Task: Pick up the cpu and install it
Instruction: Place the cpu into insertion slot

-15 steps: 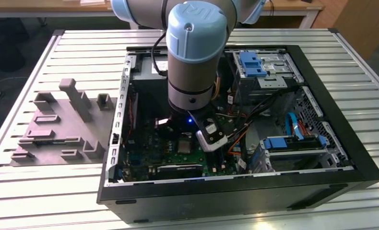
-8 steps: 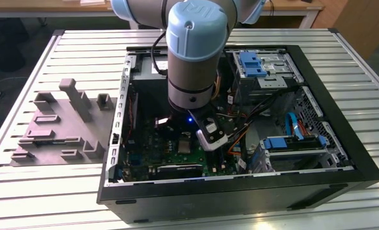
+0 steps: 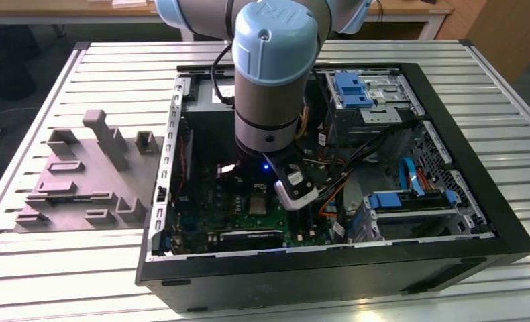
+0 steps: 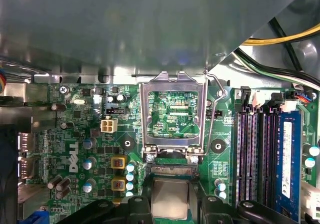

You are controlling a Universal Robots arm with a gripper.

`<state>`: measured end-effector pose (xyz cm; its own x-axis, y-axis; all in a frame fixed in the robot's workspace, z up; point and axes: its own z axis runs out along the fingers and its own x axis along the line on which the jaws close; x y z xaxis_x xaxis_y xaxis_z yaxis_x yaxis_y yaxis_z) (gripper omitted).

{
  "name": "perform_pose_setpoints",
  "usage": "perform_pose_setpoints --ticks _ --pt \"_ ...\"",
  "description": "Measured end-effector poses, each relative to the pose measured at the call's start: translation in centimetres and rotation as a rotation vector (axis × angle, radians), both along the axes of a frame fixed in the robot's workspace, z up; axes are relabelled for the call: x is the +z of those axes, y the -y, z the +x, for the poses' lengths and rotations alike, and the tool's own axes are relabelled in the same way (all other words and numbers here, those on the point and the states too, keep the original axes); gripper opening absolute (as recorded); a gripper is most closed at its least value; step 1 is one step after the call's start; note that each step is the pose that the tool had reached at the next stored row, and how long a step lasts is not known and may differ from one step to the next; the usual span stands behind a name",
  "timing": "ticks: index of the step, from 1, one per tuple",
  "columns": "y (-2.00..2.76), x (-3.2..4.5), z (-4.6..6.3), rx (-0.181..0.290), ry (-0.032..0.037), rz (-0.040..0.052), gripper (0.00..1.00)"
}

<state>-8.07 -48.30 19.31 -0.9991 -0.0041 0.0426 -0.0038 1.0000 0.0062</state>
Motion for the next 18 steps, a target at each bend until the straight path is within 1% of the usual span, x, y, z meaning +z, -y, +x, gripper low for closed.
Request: perform_pose_setpoints --ticks 4,6,9,12,15,17,18 --pt "0.0 0.18 0.0 0.0 0.0 -0.0001 0.42" --pt "-0.01 0.22 0.0 0.0 0.0001 0.0003 0.54" --pt "0.09 0.14 -0.01 -0.001 -0.0001 -0.0002 0.54" --pt "0.29 -0.07 -0.01 -0.018 0.0 0.0001 0.54" --pt "0.3 -0.36 0.0 -0.026 -0.0001 0.0002 0.54" --pt "0.32 -0.45 0.01 -0.027 0.0001 0.0002 0.52" --pt "0.32 -0.45 0.01 -0.027 -0.0003 0.0006 0.47"
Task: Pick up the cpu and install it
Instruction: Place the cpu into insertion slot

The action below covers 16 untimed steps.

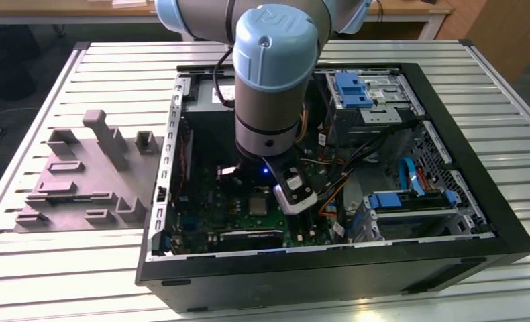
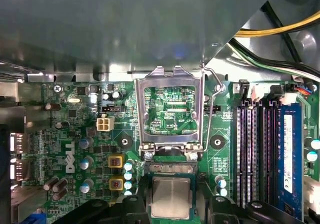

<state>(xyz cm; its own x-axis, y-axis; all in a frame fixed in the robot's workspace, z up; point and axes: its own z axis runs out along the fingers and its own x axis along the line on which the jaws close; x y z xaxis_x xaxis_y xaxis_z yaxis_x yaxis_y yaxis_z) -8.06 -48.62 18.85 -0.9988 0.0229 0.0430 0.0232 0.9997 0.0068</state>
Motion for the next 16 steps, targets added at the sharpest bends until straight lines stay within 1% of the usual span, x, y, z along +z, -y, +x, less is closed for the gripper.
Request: perform_pose_setpoints --ticks 2,4,6,8,9,10,12,13,16 --pt "-0.01 -0.01 -0.01 0.0 0.0002 0.0009 0.46" --pt "-0.03 0.22 -0.01 0.0 0.0004 0.0024 0.46" --pt "-0.02 0.56 -0.02 0.0 0.0003 0.001 0.46" --pt "-0.03 0.58 -0.01 0.0 0.0005 0.0022 0.46" --pt "-0.02 0.6 -0.01 0.001 0.0004 0.0044 0.46" --pt "-0.03 0.6 -0.01 0.003 0.0003 0.01 0.46" --pt "-0.03 0.59 -0.01 0.007 0.0003 0.0256 0.46" --pt "-0.04 0.59 -0.01 0.007 0.0003 0.0283 0.46" --pt "-0.03 0.58 0.0 0.01 0.0003 0.0284 0.46"
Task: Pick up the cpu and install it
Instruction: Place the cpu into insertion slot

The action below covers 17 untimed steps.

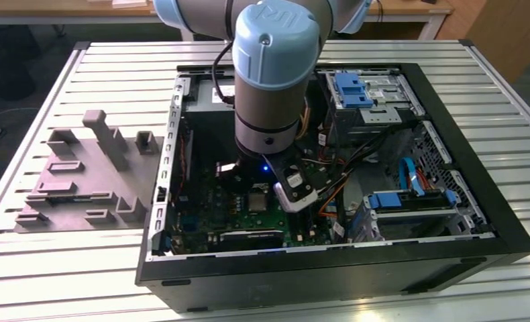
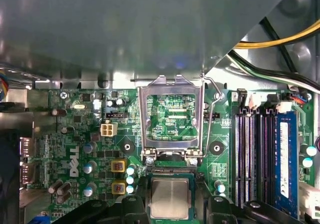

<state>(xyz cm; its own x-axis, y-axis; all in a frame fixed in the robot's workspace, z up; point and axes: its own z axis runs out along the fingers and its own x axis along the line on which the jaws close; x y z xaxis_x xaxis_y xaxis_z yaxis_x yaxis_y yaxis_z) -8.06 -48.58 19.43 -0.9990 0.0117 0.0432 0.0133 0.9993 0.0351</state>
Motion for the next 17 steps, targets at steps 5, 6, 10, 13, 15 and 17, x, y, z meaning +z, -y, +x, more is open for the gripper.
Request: perform_pose_setpoints --ticks 5,6,10,13,15,17 --pt "0.0 -0.06 0.03 0.008 0.0 0.0 0.46" --pt "0.0 -0.06 0.03 0.008 0.0 0.0 0.46" --pt "0.0 -0.09 0.03 0.008 0.0007 -0.0001 0.46" --pt "-0.02 -0.15 0.03 0.008 0.0042 0.0001 0.46" --pt "-0.03 -0.18 0.03 0.008 0.0075 -0.0001 0.46" --pt "-0.05 -0.2 0.03 0.008 0.0097 -0.0001 0.46"
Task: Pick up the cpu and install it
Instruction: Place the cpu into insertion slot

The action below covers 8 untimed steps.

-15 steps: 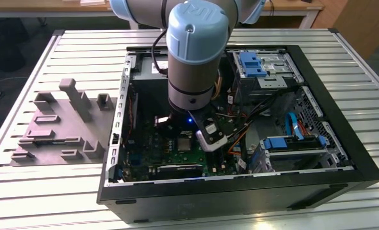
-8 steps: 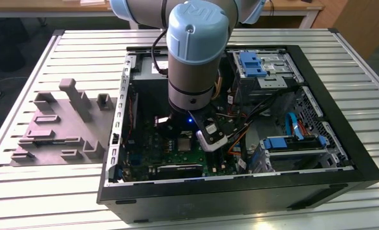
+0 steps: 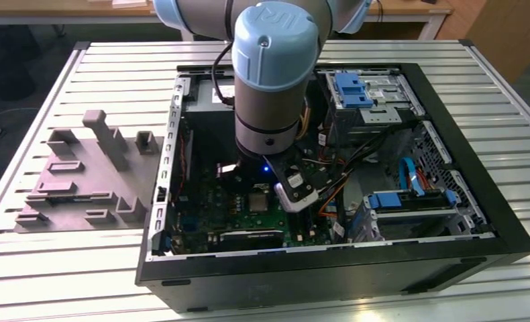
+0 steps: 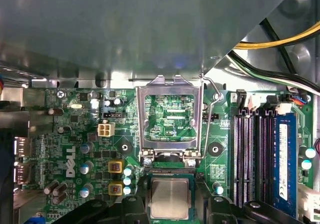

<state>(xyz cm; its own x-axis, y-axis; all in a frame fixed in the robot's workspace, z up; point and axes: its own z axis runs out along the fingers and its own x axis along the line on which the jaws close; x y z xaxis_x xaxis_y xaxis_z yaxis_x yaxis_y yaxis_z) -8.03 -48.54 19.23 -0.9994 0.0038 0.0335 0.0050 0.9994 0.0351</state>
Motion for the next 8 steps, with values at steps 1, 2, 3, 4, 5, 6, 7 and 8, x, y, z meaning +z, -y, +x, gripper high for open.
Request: perform_pose_setpoints --ticks 1,2,3,4,5,6,7,8 --pt "-0.01 -0.03 0.0 0.0 0.001 0.0002 0.46" --pt "-0.02 -0.06 -0.01 0.0 0.0015 0.0002 0.46" --pt "-0.02 -0.12 -0.07 0.0 0.002 0.0002 0.46" --pt "-0.02 -0.16 -0.12 0.0 0.0021 0.0001 0.46" --pt "-0.03 -0.22 -0.15 0.0 0.0022 0.0001 0.46" --pt "-0.05 -0.3 -0.16 0.0 0.0021 -0.0002 0.46" --pt "-0.09 -0.34 -0.18 0.0 0.0021 -0.0005 0.46" --pt "-0.09 -0.36 -0.18 0.0 0.0021 -0.0004 0.46"
